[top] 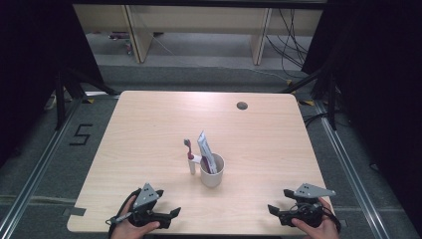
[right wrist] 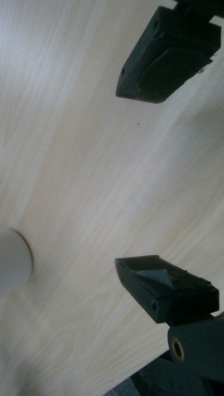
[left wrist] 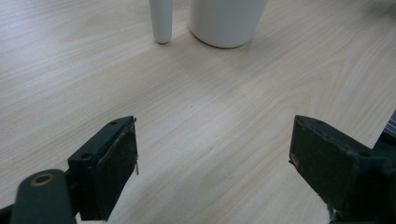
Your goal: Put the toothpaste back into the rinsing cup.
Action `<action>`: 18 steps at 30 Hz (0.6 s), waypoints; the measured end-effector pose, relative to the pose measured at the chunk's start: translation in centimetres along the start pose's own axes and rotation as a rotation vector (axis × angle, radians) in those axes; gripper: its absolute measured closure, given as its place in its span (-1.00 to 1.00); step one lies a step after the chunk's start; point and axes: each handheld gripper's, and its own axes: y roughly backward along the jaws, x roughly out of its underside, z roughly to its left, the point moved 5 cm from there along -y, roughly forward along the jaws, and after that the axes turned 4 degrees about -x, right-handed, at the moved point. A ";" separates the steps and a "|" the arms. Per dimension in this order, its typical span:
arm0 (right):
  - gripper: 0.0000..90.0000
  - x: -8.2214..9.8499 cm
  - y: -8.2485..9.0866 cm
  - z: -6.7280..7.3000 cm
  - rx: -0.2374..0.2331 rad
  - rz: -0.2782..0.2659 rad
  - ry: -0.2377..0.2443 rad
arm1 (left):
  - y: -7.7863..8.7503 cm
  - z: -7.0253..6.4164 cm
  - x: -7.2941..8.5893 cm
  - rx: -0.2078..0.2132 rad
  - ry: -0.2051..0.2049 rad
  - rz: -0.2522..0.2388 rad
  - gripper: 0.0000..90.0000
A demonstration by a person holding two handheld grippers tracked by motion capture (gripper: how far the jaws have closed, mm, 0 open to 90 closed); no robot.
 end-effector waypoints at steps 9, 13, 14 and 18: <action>-0.65 1.1 0.8 -0.1 0.030 0.014 -0.001 | -0.1 0.0 0.0 0.006 -0.004 -0.007 -0.67; -0.65 1.5 1.1 0.0 0.035 0.022 -0.002 | 0.0 0.1 0.1 0.006 -0.023 0.012 -0.67; -0.65 1.6 1.1 0.3 0.027 0.031 -0.032 | -0.1 0.1 0.1 0.005 -0.024 0.011 -0.67; -0.65 2.0 1.3 0.3 0.041 0.031 -0.016 | -0.1 0.0 0.2 0.004 -0.019 0.015 -0.67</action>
